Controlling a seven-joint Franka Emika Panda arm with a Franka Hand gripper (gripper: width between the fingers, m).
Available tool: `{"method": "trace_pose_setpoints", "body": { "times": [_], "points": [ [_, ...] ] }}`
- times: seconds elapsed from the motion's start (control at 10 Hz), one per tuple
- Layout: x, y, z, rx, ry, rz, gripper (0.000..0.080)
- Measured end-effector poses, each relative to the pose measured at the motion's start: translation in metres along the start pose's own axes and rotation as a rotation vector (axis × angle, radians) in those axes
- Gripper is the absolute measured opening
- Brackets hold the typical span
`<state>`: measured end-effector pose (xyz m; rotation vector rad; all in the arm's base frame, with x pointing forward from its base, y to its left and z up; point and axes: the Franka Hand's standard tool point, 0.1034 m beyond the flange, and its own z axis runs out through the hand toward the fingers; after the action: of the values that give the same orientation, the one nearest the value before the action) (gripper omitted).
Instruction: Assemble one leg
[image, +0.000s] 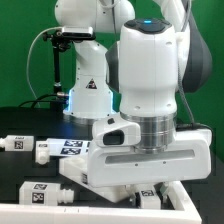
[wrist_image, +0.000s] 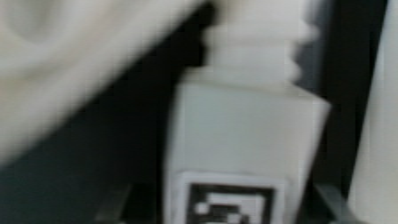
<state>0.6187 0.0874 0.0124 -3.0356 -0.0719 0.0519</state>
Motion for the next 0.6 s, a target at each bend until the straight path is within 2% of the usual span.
{"method": "trace_pose_setpoints", "body": {
  "times": [0.2, 0.4, 0.5, 0.6],
  "points": [
    [0.003, -0.003, -0.004, 0.001, 0.005, 0.004, 0.0284],
    [0.01, -0.008, -0.023, 0.003, 0.006, -0.003, 0.0284],
    [0.009, -0.004, -0.047, 0.003, 0.0, -0.043, 0.0284],
    [-0.001, 0.004, -0.076, -0.001, 0.003, -0.083, 0.0284]
  ]
}}
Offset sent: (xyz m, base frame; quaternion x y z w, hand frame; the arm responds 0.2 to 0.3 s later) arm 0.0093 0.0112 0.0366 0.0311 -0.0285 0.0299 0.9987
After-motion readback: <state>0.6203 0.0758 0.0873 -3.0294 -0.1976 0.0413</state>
